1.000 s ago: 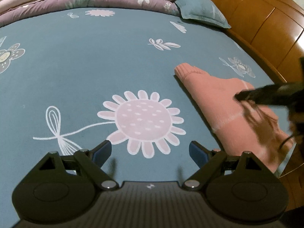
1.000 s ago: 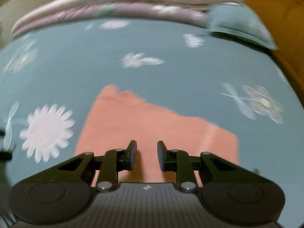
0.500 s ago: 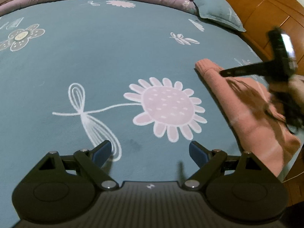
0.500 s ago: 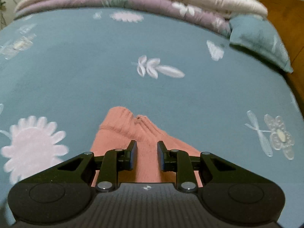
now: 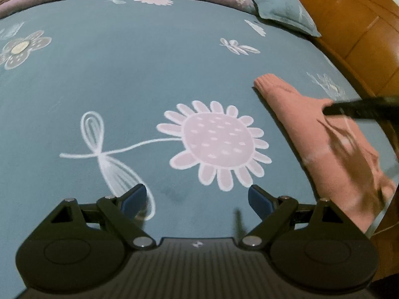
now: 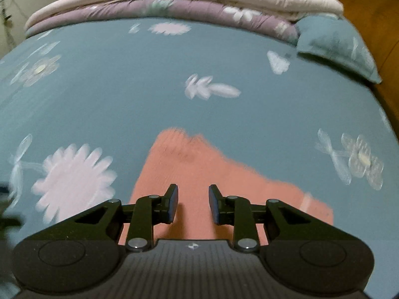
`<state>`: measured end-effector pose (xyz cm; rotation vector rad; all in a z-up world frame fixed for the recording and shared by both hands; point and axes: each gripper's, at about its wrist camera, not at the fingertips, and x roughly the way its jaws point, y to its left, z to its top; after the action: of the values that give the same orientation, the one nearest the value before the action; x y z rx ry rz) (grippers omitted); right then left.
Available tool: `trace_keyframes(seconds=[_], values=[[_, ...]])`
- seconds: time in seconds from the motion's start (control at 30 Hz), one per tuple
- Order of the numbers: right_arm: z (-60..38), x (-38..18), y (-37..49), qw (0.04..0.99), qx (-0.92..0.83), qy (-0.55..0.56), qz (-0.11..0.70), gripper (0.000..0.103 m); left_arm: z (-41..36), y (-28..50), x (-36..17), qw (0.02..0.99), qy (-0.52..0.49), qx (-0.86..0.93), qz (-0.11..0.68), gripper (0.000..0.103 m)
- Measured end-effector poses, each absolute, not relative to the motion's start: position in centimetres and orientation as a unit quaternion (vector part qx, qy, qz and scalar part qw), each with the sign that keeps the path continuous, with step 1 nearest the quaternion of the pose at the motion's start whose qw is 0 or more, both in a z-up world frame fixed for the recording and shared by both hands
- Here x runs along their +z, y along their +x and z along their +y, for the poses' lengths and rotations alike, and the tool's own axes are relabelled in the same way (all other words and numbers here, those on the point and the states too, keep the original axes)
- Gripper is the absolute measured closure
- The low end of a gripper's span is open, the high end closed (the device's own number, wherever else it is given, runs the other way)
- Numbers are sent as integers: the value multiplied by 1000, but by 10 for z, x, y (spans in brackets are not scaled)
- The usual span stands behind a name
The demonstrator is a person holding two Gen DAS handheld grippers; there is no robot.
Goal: Fold clothes
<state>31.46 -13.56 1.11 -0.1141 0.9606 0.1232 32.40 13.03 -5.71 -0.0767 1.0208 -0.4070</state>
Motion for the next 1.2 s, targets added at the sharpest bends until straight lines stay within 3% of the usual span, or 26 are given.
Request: trace_keyframes(seconds=[0.17, 0.33, 0.6, 0.83, 0.93, 1.2], values=[[-117, -10, 278, 881, 71, -93, 459, 65, 110, 331, -61, 843, -18, -211, 494, 14], [-127, 20, 260, 883, 70, -80, 458, 64, 92, 327, -53, 845, 1, -227, 483, 14], [-139, -1, 244, 865, 102, -58, 488, 53, 81, 319, -52, 848, -10, -198, 492, 13], [-158, -3, 228, 848, 138, -124, 496, 43, 69, 312, -44, 856, -36, -161, 491, 13], [-185, 6, 224, 858, 159, -88, 481, 44, 54, 310, -38, 856, -66, -163, 486, 13], [-284, 21, 241, 887, 126, 32, 444, 30, 2, 310, -27, 840, -154, -211, 475, 13]])
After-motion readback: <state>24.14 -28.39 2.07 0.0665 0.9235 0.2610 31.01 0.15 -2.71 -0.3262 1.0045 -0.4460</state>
